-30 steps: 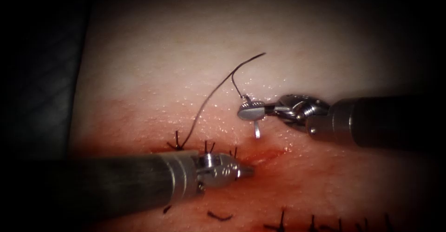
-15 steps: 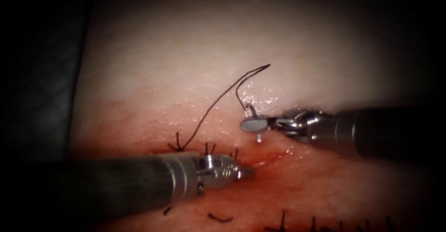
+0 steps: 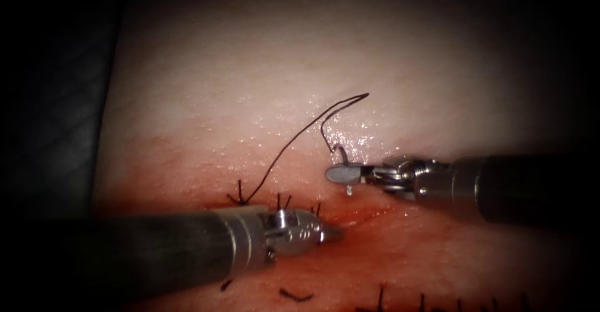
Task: Wound Closure
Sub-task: Pierce the skin above the wound using the needle in the right hand.
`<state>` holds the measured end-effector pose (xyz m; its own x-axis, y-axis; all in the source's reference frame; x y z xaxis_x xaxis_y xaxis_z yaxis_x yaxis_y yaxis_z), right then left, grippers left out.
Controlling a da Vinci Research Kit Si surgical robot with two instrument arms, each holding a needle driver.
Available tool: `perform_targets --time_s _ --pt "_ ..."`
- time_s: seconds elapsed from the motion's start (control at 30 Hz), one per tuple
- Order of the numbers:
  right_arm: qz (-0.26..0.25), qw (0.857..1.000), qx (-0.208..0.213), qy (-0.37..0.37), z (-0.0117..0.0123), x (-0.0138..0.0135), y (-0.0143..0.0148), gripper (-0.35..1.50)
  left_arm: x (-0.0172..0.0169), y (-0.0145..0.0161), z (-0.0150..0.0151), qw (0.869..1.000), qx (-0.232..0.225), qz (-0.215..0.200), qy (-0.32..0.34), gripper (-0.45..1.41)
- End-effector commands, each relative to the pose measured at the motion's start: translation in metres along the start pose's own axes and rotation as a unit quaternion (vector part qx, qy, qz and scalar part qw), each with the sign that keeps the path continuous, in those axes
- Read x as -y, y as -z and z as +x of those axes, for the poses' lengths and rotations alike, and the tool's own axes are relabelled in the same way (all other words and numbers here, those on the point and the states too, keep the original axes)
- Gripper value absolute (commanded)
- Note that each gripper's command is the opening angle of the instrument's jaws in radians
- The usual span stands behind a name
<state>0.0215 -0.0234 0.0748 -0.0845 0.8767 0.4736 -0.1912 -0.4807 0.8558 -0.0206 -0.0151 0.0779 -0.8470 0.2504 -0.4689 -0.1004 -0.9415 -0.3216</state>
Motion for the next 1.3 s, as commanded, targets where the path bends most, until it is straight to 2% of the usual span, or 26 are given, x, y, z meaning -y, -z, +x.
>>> perform_targets --time_s 0.03,0.1,0.17,0.2,0.23,0.27,0.3,0.4,0.43,0.47,0.5,0.6,0.63,0.7,0.83,0.9,0.93,1.0,1.1,1.17,1.2,1.23,1.27,1.3 --pt "0.006 1.000 -0.002 0.002 0.0005 0.0002 -0.0004 -0.35 0.0000 -0.0007 0.0002 1.000 0.000 0.000 0.000 -0.40" --pt "0.012 1.000 -0.005 0.023 0.0007 0.0005 -0.0004 -0.35 0.0000 -0.0007 0.0001 1.000 0.000 0.000 0.000 -0.40" --pt "0.018 0.995 -0.024 0.094 0.0013 0.0011 -0.0004 -0.35 -0.0001 -0.0006 0.0001 1.000 0.000 0.000 -0.001 -0.40" --pt "0.036 0.982 -0.054 0.176 0.0021 0.0017 -0.0005 -0.06 -0.0001 -0.0006 0.0001 1.000 0.000 0.000 -0.004 -0.40" --pt "0.045 0.972 -0.069 0.221 0.0025 0.0020 -0.0006 0.39 -0.0001 -0.0006 0.0001 1.000 0.000 0.000 -0.003 -0.40" --pt "0.052 0.962 -0.082 0.255 0.0030 0.0022 -0.0006 0.71 -0.0001 -0.0006 0.0001 1.000 0.000 0.000 -0.003 -0.40" --pt "0.055 0.948 -0.095 0.299 0.0036 0.0025 -0.0005 0.93 -0.0001 -0.0006 0.0001 1.000 0.000 0.000 -0.003 -0.40" --pt "0.027 0.906 -0.123 0.403 0.0050 0.0031 -0.0004 1.24 -0.0001 -0.0006 0.0001 1.000 0.000 0.000 -0.004 -0.40" --pt "0.000 0.873 -0.137 0.468 0.0063 0.0035 -0.0001 1.31 -0.0003 -0.0005 0.0001 1.000 0.000 0.000 -0.004 -0.40" --pt "-0.006 0.865 -0.139 0.482 0.0066 0.0036 0.0001 1.33 -0.0003 -0.0005 0.0001 1.000 0.000 -0.001 -0.004 -0.40" --pt "-0.019 0.851 -0.144 0.505 0.0072 0.0038 0.0003 1.33 -0.0003 -0.0004 0.0001 1.000 0.000 -0.001 -0.004 -0.40" --pt "-0.065 0.800 -0.154 0.576 0.0087 0.0044 0.0010 1.43 -0.0003 -0.0004 0.0001 1.000 0.000 -0.001 -0.004 -0.40" --pt "-0.089 0.773 -0.162 0.607 0.0094 0.0049 0.0014 1.48 -0.0003 -0.0004 0.0001 1.000 0.000 -0.001 -0.004 -0.40" --pt "-0.105 0.753 -0.170 0.626 0.0098 0.0053 0.0018 1.48 -0.0003 -0.0004 0.0001 1.000 0.000 -0.001 -0.004 -0.42" --pt "-0.129 0.704 -0.163 0.679 0.0096 0.0064 0.0024 1.48 -0.0003 -0.0004 0.0001 1.000 0.000 -0.001 -0.004 -0.45" --pt "-0.130 0.691 -0.157 0.694 0.0093 0.0071 0.0026 1.48 -0.0003 -0.0004 0.0000 1.000 0.000 -0.001 -0.004 -0.45" --pt "-0.134 0.672 -0.152 0.712 0.0089 0.0076 0.0026 1.48 -0.0003 -0.0004 0.0000 1.000 0.000 -0.001 -0.004 -0.45" --pt "-0.141 0.650 -0.148 0.732 0.0083 0.0081 0.0024 1.48 -0.0003 -0.0003 0.0000 1.000 0.000 -0.001 -0.004 -0.45" --pt "-0.153 0.586 -0.124 0.786 0.0065 0.0087 0.0013 1.45 -0.0003 -0.0002 -0.0002 1.000 -0.001 -0.002 -0.005 -0.45" --pt "-0.159 0.557 -0.116 0.807 0.0057 0.0087 0.0005 1.45 -0.0003 -0.0002 -0.0002 1.000 0.000 -0.003 -0.005 -0.45" --pt "-0.165 0.532 -0.114 0.823 0.0053 0.0088 0.0000 1.46 -0.0003 -0.0002 -0.0002 1.000 0.000 -0.003 -0.005 -0.45" --pt "-0.169 0.517 -0.112 0.832 0.0048 0.0089 -0.0005 1.48 -0.0003 -0.0002 -0.0002 1.000 0.000 -0.003 -0.005 -0.45" --pt "-0.174 0.479 -0.105 0.854 0.0037 0.0094 -0.0013 1.48 -0.0003 -0.0002 -0.0002 1.000 0.000 -0.003 -0.005 -0.45" --pt "-0.177 0.457 -0.096 0.866 0.0033 0.0096 -0.0017 1.48 -0.0003 -0.0002 -0.0002 1.000 0.000 -0.003 -0.006 -0.45"
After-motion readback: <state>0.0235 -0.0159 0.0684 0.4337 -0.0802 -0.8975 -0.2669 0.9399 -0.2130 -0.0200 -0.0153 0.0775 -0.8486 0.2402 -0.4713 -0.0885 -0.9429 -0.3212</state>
